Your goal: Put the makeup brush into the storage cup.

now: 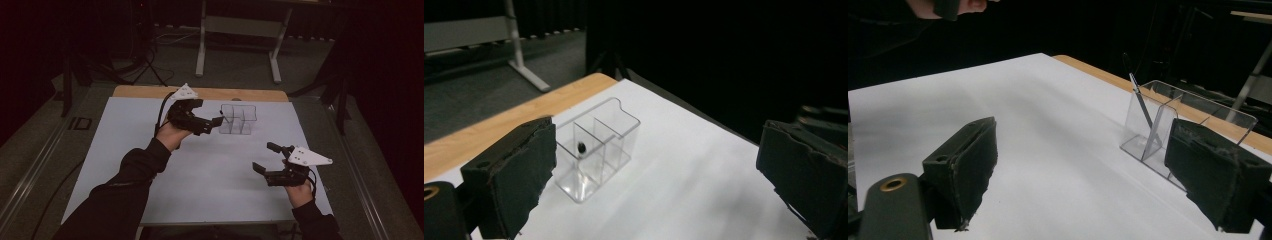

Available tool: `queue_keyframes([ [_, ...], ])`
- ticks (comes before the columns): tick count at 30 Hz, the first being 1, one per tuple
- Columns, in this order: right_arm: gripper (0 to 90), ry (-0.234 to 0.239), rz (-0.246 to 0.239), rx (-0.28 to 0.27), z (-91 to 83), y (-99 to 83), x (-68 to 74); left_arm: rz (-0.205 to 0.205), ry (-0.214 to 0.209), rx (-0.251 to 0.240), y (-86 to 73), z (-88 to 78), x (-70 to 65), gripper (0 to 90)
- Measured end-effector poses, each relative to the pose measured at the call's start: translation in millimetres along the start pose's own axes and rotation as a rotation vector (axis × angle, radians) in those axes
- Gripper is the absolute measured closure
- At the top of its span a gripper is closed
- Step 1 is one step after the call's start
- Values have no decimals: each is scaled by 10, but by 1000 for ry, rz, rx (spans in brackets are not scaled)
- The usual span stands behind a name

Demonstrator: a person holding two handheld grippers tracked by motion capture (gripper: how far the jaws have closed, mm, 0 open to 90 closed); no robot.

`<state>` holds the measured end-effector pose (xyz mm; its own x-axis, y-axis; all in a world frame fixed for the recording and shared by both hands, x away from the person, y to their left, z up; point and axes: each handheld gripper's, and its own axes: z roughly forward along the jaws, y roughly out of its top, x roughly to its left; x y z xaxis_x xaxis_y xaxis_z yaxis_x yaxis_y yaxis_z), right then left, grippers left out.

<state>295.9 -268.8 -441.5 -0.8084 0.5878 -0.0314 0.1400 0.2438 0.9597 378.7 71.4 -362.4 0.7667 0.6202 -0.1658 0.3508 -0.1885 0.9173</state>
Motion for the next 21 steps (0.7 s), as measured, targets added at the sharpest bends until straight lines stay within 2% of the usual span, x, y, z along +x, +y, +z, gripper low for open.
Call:
queue_keyframes([
  [5, 133, 0, 4, -3, -7, 3, -2, -1, 5, -14, -165, -168, 15, 34],
  [10, 133, -2, 0, 1, 0, 7, 5, -11, 2, -22, -271, -261, 14, 34],
  [12, 133, 1, 1, -2, 2, 7, 4, 1, 4, -24, -348, -313, -6, 34],
  [15, 133, 2, 2, -1, 2, 6, 5, -8, -4, -31, -404, -343, -24, 34],
  [18, 133, 2, 1, -3, -1, 6, 4, 4, -11, -27, -545, -385, -68, 34],
  [21, 133, -1, -1, -1, -2, 6, 3, 9, -17, -16, -616, -400, -91, 34],
])
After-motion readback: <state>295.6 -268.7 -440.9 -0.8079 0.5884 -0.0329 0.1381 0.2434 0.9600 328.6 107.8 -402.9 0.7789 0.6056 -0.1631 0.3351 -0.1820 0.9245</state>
